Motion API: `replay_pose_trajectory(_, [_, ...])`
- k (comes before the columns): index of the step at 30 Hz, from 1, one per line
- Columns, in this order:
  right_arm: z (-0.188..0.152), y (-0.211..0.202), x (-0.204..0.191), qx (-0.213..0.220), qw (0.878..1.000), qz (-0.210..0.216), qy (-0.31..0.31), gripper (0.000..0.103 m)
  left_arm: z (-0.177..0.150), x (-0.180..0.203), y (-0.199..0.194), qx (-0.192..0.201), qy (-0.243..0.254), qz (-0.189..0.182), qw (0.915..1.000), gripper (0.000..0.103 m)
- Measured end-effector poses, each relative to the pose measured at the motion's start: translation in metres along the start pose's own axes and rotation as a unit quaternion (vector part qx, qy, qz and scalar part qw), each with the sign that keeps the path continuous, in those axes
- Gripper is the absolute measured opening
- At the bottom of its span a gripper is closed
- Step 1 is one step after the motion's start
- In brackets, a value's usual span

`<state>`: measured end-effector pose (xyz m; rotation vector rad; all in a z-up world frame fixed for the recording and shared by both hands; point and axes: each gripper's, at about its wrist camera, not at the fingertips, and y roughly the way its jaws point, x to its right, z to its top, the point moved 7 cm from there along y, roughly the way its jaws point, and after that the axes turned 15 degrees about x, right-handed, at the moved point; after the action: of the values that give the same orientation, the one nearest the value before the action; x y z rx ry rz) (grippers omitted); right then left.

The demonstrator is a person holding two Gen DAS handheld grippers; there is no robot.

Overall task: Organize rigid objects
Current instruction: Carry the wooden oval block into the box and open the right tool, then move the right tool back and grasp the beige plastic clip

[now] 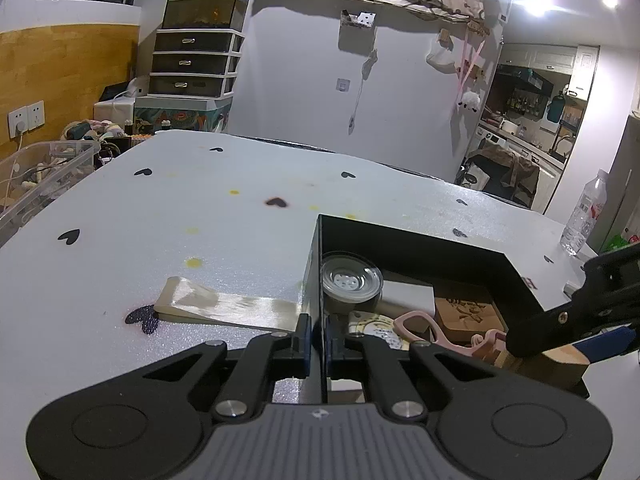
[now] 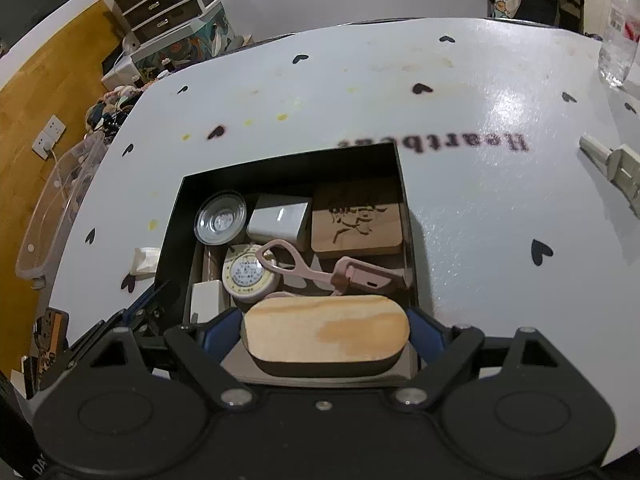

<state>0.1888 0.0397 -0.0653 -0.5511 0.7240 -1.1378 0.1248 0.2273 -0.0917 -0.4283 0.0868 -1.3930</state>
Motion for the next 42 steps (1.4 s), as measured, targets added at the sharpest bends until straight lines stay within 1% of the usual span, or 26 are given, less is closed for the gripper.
replay_pose_trajectory(6, [-0.004, 0.002, -0.001, -0.014, 1.0, -0.001, -0.006, 0.089, 0.0, 0.0, 0.0, -0.001, 0.001, 0.001, 1.0, 0.006])
replay_pose_trajectory(13, [-0.001, -0.002, -0.002, -0.005, 1.0, 0.003, -0.008, 0.099, -0.001, 0.0, -0.001, -0.002, 0.002, 0.003, 1.0, 0.006])
replay_pose_trajectory(18, [-0.002, -0.002, 0.003, -0.01, 1.0, -0.002, -0.002, 0.099, -0.001, 0.0, -0.001, -0.002, 0.002, 0.003, 1.0, 0.006])
replay_pose_trajectory(32, [-0.001, -0.005, 0.005, -0.008, 1.0, 0.004, 0.002, 0.1, -0.001, -0.001, -0.002, -0.002, 0.002, 0.004, 1.0, 0.006])
replay_pose_trajectory(36, [0.003, -0.008, 0.007, 0.001, 1.0, 0.009, 0.004, 0.1, -0.001, -0.001, -0.003, -0.003, 0.001, 0.004, 1.0, 0.006])
replay_pose_trajectory(42, [0.011, -0.017, 0.015, 0.024, 0.999, 0.025, -0.012, 0.101, -0.002, -0.002, -0.004, -0.005, 0.002, 0.006, 1.0, 0.006])
